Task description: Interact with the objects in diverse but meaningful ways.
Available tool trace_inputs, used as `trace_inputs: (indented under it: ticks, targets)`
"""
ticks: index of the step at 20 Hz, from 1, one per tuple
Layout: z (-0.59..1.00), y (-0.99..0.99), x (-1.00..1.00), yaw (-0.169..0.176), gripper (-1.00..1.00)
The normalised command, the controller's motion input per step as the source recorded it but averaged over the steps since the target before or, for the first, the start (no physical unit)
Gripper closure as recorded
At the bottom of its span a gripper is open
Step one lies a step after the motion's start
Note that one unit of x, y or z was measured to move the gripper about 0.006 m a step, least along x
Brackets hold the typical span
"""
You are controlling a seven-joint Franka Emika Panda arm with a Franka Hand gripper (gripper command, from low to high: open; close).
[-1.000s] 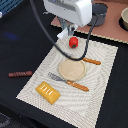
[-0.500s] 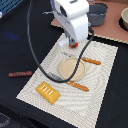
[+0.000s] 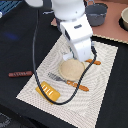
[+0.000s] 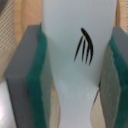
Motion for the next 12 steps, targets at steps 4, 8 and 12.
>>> trace_inputs:
  ticks: [4, 8, 12]
  targets:
    - [-0.17, 0.00, 0.49, -0.072, 1.00]
    - [-0.13, -0.04, 0.49, -0.061, 1.00]
    - [-0.13, -0.10, 0.47, -0.030, 1.00]
